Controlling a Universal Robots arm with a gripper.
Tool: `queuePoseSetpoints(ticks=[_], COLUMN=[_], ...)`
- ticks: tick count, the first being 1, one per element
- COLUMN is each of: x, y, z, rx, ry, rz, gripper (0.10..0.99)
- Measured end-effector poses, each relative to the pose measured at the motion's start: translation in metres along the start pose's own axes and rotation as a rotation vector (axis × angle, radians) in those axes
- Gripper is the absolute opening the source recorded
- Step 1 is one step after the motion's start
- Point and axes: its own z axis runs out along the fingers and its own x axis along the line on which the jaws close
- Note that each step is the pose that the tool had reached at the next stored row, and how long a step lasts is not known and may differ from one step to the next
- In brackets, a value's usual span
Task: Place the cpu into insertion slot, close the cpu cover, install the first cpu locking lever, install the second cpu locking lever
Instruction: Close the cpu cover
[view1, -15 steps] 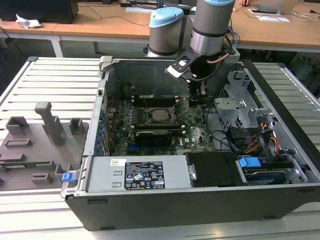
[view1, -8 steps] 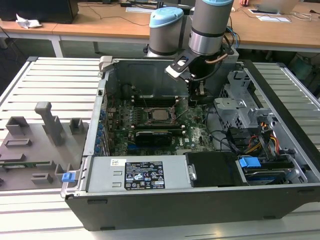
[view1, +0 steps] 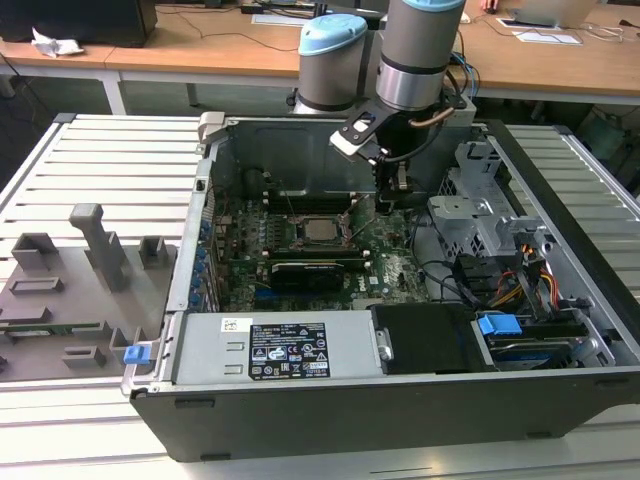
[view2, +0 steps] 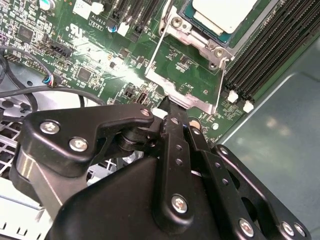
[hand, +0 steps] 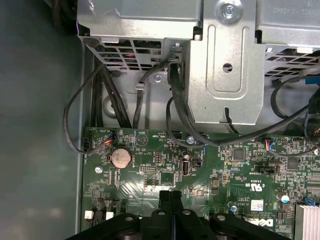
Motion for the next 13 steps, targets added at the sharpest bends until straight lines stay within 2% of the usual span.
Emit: queuePoseSetpoints(ticks=[13], x=[0.0002], y=[-0.0055], z=[-0.0001], rx=[0.0], ry=[-0.0001], rz=[0.0], gripper=[0.106])
